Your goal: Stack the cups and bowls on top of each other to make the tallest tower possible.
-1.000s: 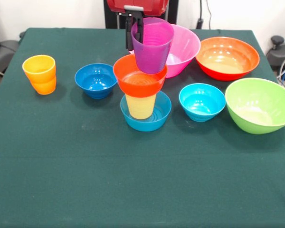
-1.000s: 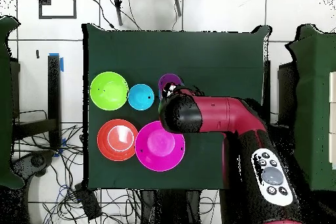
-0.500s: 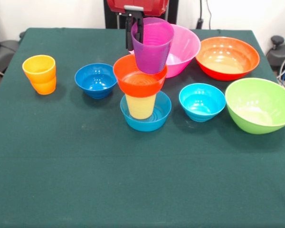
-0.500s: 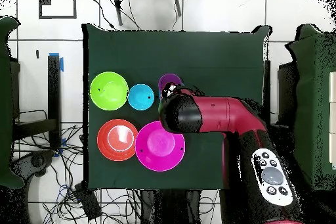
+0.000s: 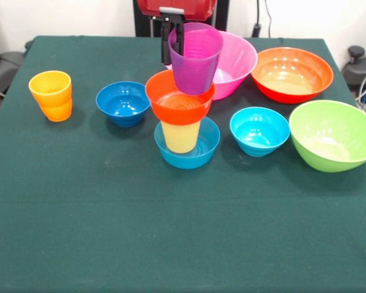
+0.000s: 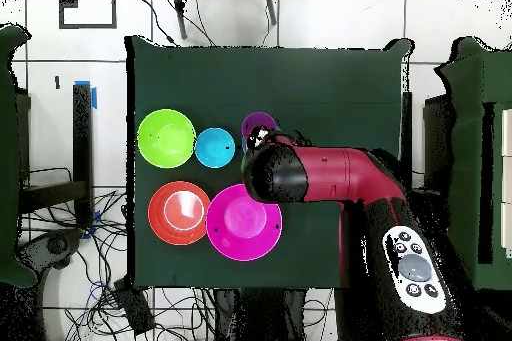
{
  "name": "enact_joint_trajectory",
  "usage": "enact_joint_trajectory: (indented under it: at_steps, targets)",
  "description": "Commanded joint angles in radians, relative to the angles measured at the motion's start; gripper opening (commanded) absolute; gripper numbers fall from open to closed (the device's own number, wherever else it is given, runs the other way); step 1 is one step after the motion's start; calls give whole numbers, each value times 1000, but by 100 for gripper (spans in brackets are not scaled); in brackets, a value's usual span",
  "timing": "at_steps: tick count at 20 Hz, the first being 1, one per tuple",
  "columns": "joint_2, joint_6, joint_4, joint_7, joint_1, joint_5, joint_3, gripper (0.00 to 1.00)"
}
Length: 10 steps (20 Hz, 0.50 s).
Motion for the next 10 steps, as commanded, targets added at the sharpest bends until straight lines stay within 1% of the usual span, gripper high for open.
enact_joint_trajectory:
  at_steps: [1, 6, 8, 10]
  targets:
    - [-2, 5, 16, -81, 3, -78, 51, 0]
    - [-8, 29, 15, -93, -5, -72, 53, 0]
    - [-10, 32, 3, -112, -9, -85, 53, 0]
    - [-15, 17, -12, -132, -5, -116, 44, 0]
